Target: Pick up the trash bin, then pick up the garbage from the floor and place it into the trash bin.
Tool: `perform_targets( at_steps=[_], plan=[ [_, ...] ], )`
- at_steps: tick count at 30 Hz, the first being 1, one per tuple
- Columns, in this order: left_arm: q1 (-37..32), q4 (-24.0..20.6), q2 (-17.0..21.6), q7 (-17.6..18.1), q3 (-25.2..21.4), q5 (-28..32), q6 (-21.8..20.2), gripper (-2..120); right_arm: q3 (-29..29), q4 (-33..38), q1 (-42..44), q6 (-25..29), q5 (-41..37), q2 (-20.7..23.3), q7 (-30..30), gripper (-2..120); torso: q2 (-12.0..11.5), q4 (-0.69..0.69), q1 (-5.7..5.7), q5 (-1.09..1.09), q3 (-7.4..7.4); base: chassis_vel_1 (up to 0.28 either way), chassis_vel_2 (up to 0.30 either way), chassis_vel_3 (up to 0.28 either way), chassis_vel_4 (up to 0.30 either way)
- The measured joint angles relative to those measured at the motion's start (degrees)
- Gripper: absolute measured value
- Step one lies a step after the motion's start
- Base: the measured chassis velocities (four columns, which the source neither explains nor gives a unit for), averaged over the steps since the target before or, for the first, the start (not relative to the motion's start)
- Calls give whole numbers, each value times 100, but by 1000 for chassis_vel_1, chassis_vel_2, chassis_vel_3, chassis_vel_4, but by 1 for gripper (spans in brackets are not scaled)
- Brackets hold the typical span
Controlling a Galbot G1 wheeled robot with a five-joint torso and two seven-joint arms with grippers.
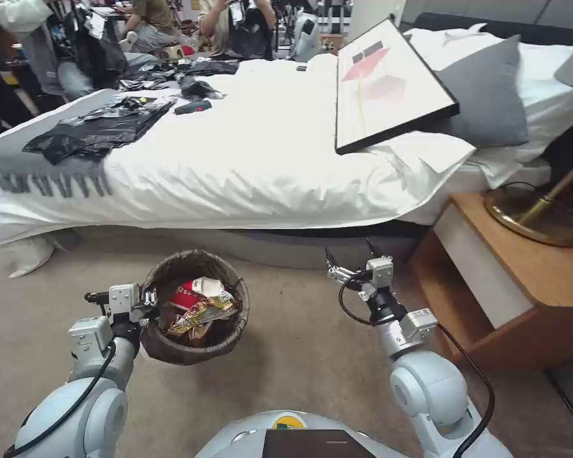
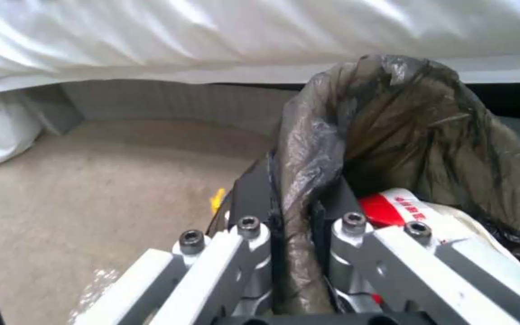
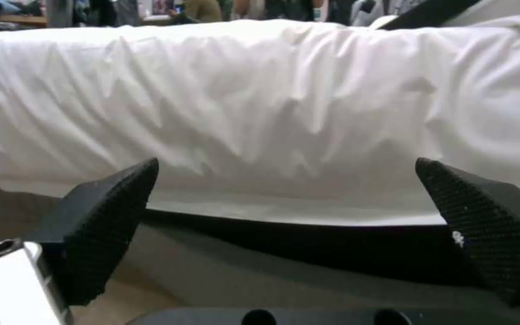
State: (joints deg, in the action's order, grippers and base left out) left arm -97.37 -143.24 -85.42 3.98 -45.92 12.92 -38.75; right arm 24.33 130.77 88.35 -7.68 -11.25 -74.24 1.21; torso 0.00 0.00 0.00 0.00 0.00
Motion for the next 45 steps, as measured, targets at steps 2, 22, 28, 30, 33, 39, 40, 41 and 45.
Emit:
perform_targets(
  at_steps=[2,22,28,30,33,39,40,41,45],
  plan=[
    [-6,0,1,1,-11,10,0,7,-1,0,-2,-9,-6,-4,2,100,0,0,0,0,0,65,55,69,73],
    [12,0,6,5,-24,31,3,7,4,-59,-116,-52,-54,-28,17,100,0,0,0,0,0,84,81,79,80],
    [11,0,9,5,-31,42,4,7,-4,-60,-159,-87,-65,-21,19,100,0,-1,0,0,0,65,74,83,84],
    [10,0,12,5,-35,46,4,7,-4,-60,-158,-91,-67,-19,19,100,0,-1,0,0,0,93,92,87,93],
    [12,0,13,5,-38,51,5,7,-3,-58,-149,-92,-68,-19,20,100,0,0,0,0,0,107,87,83,112],
    [7,0,12,6,-43,54,5,7,-3,-53,-139,-93,-68,-20,21,100,0,0,0,0,0,107,90,90,95],
    [3,0,13,6,-47,58,5,7,-3,-53,-138,-93,-68,-22,21,100,0,-1,0,0,0,80,84,100,101],
    [3,0,13,6,-47,58,5,7,-3,-53,-138,-93,-68,-22,21,100,0,-1,0,0,0,80,84,100,101],
    [-1,0,15,6,-53,61,5,7,-12,-54,-138,-94,-68,-20,21,100,0,0,0,0,0,91,94,90,88]
  ],
)
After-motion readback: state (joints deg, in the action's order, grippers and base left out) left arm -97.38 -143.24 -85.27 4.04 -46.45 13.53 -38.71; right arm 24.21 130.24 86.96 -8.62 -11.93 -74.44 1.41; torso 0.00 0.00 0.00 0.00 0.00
